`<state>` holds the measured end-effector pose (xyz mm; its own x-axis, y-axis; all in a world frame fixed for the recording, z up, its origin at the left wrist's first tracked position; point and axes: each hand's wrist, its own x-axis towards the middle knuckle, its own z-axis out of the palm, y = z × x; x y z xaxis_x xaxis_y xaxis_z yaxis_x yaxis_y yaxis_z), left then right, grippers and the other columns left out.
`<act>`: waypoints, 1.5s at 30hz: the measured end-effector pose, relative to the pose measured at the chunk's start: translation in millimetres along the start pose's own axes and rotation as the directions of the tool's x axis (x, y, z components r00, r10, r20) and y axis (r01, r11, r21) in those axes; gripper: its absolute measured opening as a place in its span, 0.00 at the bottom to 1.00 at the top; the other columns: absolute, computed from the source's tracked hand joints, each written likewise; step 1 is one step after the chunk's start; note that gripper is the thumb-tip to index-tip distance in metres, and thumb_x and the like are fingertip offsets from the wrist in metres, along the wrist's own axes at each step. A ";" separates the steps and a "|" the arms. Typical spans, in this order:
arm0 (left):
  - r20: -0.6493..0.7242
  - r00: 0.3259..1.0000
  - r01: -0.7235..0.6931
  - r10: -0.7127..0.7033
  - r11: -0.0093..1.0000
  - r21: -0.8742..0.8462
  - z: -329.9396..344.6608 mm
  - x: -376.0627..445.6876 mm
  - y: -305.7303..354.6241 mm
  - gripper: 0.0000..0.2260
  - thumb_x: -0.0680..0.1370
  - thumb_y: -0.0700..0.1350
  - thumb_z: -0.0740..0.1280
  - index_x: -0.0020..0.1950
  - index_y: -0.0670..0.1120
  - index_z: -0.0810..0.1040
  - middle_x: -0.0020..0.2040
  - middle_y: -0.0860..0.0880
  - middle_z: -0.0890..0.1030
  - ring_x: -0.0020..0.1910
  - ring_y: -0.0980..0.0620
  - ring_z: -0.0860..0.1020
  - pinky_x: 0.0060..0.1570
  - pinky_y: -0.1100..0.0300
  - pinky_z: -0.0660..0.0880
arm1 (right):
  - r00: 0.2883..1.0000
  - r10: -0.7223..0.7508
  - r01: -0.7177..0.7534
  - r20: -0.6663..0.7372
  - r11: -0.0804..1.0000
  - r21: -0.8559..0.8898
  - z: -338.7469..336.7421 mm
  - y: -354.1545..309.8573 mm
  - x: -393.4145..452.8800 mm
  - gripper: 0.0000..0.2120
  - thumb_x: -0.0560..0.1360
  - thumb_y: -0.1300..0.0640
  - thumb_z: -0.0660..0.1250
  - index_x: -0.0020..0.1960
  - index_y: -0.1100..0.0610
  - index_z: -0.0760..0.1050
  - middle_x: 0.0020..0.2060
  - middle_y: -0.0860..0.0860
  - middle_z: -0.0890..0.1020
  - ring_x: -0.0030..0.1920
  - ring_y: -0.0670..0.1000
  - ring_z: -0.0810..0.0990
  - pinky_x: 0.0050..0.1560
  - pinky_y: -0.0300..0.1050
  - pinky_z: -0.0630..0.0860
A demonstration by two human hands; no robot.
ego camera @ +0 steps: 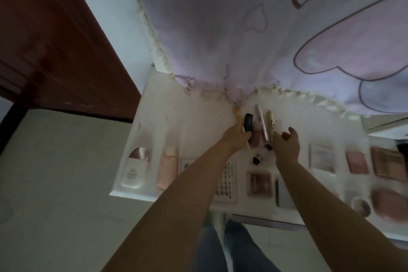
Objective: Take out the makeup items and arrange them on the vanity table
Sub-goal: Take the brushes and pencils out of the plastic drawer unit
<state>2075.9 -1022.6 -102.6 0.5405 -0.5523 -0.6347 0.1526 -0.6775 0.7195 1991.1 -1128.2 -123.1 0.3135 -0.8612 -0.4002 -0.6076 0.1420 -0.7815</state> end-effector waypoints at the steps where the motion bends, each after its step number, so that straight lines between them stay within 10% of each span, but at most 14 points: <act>1: 0.013 1.000 -0.013 0.012 0.999 0.041 -2.8 0.2 -0.3 0.19 0.80 0.44 0.56 0.69 0.39 0.64 0.67 0.39 0.70 0.64 0.42 0.69 0.60 0.57 0.67 | 1.000 -0.009 0.009 -0.018 1.000 -0.015 -2.2 -0.4 -0.4 0.24 0.76 0.61 0.59 0.71 0.58 0.59 0.63 0.58 0.72 0.55 0.53 0.72 0.54 0.44 0.69; 6: 0.056 0.989 -0.145 0.134 0.937 0.318 -17.1 -9.6 -18.9 0.21 0.81 0.43 0.54 0.73 0.40 0.57 0.73 0.41 0.61 0.71 0.45 0.61 0.68 0.58 0.58 | 0.988 -0.155 0.151 -0.004 0.966 -0.212 -14.4 9.8 -25.2 0.21 0.76 0.63 0.58 0.69 0.62 0.63 0.66 0.60 0.71 0.65 0.58 0.69 0.67 0.50 0.65; 17: 0.039 0.918 -0.293 0.396 0.608 0.738 -22.6 -101.2 -91.4 0.20 0.79 0.39 0.56 0.72 0.42 0.62 0.74 0.44 0.60 0.73 0.48 0.56 0.69 0.56 0.54 | 0.883 -0.409 0.465 0.229 0.701 -0.541 -38.9 54.7 -114.8 0.15 0.74 0.67 0.59 0.59 0.70 0.71 0.58 0.65 0.74 0.59 0.62 0.71 0.58 0.49 0.66; 21: -0.106 0.878 -0.172 0.468 0.512 0.841 -13.3 -157.4 -127.7 0.20 0.78 0.41 0.56 0.71 0.44 0.63 0.75 0.47 0.58 0.74 0.48 0.53 0.69 0.54 0.55 | 0.785 -0.502 0.616 0.362 0.581 -0.532 -50.7 76.1 -152.0 0.18 0.72 0.68 0.61 0.62 0.68 0.70 0.61 0.64 0.73 0.62 0.61 0.70 0.60 0.48 0.66; 27: -0.364 0.887 0.229 0.285 0.415 0.881 -14.2 -267.6 -218.4 0.23 0.81 0.52 0.49 0.75 0.51 0.48 0.77 0.49 0.44 0.75 0.46 0.40 0.72 0.45 0.41 | 0.582 -0.462 0.780 0.669 0.084 -0.621 -23.8 96.8 -241.4 0.27 0.78 0.44 0.51 0.74 0.52 0.52 0.75 0.52 0.54 0.75 0.57 0.48 0.73 0.57 0.46; 36: -0.873 0.488 0.720 -0.019 0.574 0.390 -23.5 -514.3 -386.4 0.24 0.80 0.57 0.43 0.74 0.55 0.40 0.76 0.52 0.39 0.74 0.47 0.37 0.70 0.43 0.36 | -0.019 -0.482 0.934 0.876 -0.322 -0.157 71.2 112.2 -483.0 0.31 0.76 0.37 0.46 0.74 0.48 0.45 0.76 0.52 0.46 0.75 0.57 0.42 0.72 0.60 0.39; 45: -0.860 0.038 0.830 -0.509 0.495 -0.256 160.0 -795.5 -556.3 0.23 0.81 0.55 0.47 0.75 0.54 0.46 0.77 0.51 0.45 0.75 0.47 0.40 0.71 0.45 0.39 | -0.494 -0.138 0.788 0.859 -0.488 0.375 34.8 293.9 -772.0 0.29 0.77 0.39 0.49 0.74 0.49 0.49 0.76 0.52 0.48 0.75 0.56 0.44 0.72 0.61 0.42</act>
<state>1428.6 -284.1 -43.1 0.6542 0.7417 -0.1477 0.7364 -0.6692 -0.0990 1595.9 -404.7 -60.4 0.5558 0.8246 -0.1055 0.8170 -0.5653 -0.1139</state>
